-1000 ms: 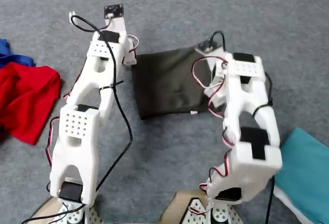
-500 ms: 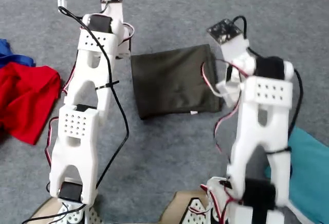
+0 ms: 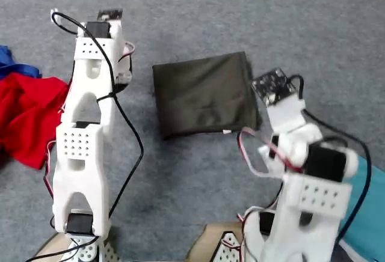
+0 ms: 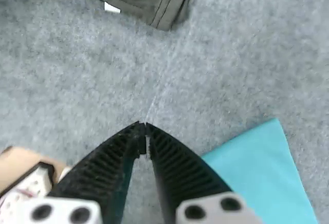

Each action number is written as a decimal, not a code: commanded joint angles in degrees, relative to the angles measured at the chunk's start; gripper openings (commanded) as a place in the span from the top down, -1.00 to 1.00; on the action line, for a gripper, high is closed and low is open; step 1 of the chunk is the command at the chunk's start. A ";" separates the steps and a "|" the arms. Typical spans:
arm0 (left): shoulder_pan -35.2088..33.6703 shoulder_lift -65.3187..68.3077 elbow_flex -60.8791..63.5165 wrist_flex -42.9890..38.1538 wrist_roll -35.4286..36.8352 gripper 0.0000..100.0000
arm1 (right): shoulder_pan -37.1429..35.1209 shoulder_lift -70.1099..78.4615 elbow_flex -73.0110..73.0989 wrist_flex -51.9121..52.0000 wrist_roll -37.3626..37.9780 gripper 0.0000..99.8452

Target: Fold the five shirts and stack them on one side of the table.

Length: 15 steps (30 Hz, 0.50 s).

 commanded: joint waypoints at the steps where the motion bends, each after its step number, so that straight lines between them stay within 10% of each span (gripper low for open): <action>1: -0.79 -4.53 5.10 0.70 -0.53 0.96 | 0.66 -4.88 7.52 -4.04 -8.09 0.99; 9: 8.97 -25.10 24.18 0.26 -0.53 0.96 | -2.33 -4.79 17.10 -21.01 -25.23 0.99; 15: 13.27 -42.07 47.56 -16.44 -1.23 0.96 | -6.02 6.20 12.79 -21.45 -31.65 0.74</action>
